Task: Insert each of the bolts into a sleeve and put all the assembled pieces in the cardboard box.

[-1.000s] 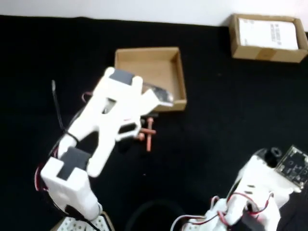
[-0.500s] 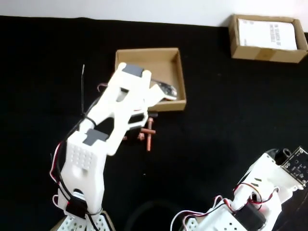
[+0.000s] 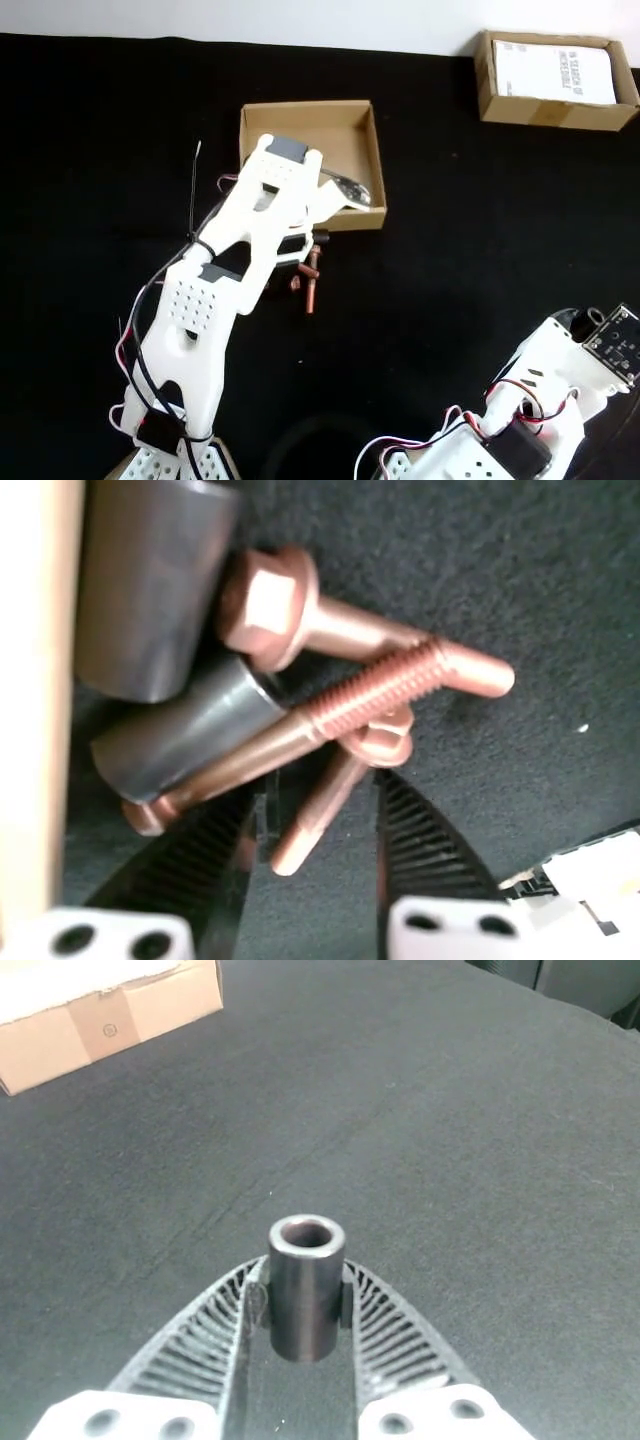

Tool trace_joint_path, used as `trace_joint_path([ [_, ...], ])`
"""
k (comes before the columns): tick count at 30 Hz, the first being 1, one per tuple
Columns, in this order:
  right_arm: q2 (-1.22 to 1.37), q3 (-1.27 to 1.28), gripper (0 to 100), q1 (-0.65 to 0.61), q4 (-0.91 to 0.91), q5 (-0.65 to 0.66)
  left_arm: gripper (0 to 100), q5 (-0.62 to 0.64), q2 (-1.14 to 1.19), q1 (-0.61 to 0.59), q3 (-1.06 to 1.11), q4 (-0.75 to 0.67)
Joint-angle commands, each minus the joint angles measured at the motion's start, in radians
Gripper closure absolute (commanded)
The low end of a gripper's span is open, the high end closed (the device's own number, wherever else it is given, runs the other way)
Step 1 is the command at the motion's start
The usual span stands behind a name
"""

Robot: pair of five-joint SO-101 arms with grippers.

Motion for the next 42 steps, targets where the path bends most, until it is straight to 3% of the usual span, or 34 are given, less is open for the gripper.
trace_joint_path([
  [1, -0.008, -0.004, 99.1, 0.008, -0.025, 0.008, 92, 0.005, 0.015, 0.01, -0.042, -0.002],
  [4, -0.008, -0.004, 99.1, 0.008, -0.025, 0.008, 99, 0.055, 0.015, 0.019, -0.045, -0.002],
  [10, -0.008, -0.013, 99.1, -0.041, -0.022, 0.0, 99, 0.138, 0.004, 0.038, -0.045, 0.006],
  [16, -0.008, -0.015, 99.1, -0.189, -0.018, -0.003, 99, 0.216, -0.151, 0.041, -0.039, 0.008],
  [21, -0.008, -0.073, 99.1, -0.331, 0.025, -0.12, 99, 0.327, -0.394, 0.064, -0.039, 0.008],
  [25, -0.008, -0.185, 99.1, -0.545, 0.139, -0.219, 99, 0.453, -0.657, 0.084, -0.038, 0.008],
  [30, -0.002, -0.251, 99.1, -0.823, 0.173, -0.229, 99, 0.522, -0.986, 0.134, 0.01, 0.0],
  [36, -0.001, -0.246, 99.1, -1.004, 0.166, -0.226, 99, 0.71, -1.313, 0.228, 0.163, -0.005],
  [42, 0.001, -0.222, 99.1, -1.127, 0.093, -0.222, 99, 0.962, -1.61, 0.262, 0.45, -0.212],
])
